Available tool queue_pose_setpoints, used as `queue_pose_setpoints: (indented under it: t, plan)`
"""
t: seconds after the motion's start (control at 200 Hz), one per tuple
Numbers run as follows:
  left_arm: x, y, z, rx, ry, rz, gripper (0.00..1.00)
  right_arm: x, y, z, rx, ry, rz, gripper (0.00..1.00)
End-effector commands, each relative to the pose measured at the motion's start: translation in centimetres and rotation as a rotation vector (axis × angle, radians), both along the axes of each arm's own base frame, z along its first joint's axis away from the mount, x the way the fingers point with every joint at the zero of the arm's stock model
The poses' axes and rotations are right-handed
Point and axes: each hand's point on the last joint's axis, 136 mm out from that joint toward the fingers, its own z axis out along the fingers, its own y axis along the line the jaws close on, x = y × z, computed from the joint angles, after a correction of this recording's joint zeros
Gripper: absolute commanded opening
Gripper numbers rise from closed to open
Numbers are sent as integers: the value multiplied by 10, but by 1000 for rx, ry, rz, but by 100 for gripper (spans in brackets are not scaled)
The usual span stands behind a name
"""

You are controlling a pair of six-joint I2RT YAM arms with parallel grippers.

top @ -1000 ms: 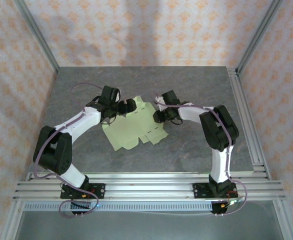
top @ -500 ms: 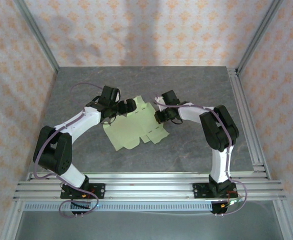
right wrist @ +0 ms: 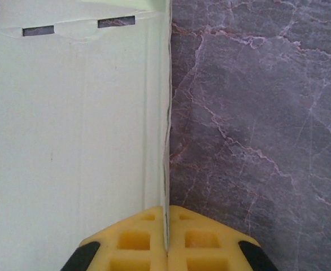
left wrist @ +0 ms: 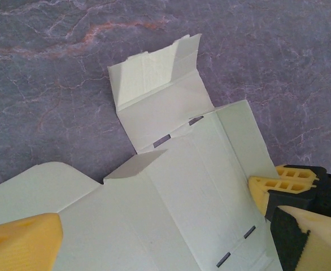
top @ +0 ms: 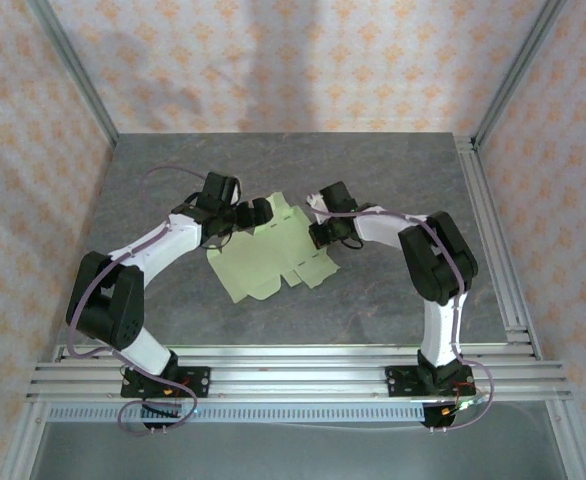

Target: Fold the paper box

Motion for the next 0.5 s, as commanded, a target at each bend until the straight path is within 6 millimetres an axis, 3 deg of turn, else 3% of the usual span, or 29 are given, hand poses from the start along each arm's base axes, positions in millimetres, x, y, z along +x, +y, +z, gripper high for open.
queue_pose_setpoints:
  t: [0.0, 0.145, 0.385, 0.496]
  plan:
    - [3, 11, 5, 13, -29, 26, 96, 7, -7, 29, -67, -94, -3, 0]
    - [5, 20, 10, 10, -43, 53, 97, 8, -15, 44, -154, -165, 12, 0]
    - [7, 35, 13, 15, -47, 88, 97, 11, -31, 63, -495, -404, 43, 0]
    - [9, 43, 11, 3, -46, 113, 97, 10, -27, 73, -633, -543, 72, 0]
